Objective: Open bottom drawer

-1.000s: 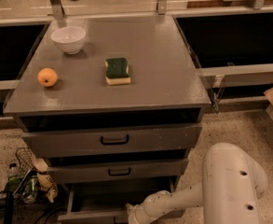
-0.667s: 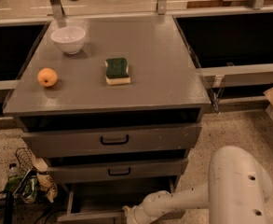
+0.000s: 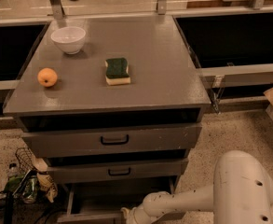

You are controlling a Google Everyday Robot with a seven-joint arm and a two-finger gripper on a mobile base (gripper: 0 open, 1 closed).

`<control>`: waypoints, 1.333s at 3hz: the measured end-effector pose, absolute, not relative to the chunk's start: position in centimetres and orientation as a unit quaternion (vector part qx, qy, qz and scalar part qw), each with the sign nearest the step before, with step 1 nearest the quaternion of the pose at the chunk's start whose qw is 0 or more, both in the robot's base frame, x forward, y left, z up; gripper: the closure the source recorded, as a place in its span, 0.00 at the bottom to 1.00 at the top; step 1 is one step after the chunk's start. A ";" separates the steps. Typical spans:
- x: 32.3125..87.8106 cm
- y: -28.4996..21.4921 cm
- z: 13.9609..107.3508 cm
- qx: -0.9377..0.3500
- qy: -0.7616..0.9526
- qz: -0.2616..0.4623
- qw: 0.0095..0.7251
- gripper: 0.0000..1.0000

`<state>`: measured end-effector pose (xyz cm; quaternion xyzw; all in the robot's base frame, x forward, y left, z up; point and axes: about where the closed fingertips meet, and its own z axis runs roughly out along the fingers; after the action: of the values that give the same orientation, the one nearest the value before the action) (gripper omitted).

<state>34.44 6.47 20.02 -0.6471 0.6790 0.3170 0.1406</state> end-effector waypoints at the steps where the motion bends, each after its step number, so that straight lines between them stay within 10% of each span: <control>1: 33.8 6.4 19.8 -0.645 0.674 0.333 0.137 0.00; 4: 30.0 6.8 22.3 -0.663 0.634 0.370 0.149 0.00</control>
Offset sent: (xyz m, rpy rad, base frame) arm -0.0210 -0.0013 0.0059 0.0699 0.0402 0.0400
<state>30.02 6.84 22.28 -0.6627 0.6336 0.3703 0.1493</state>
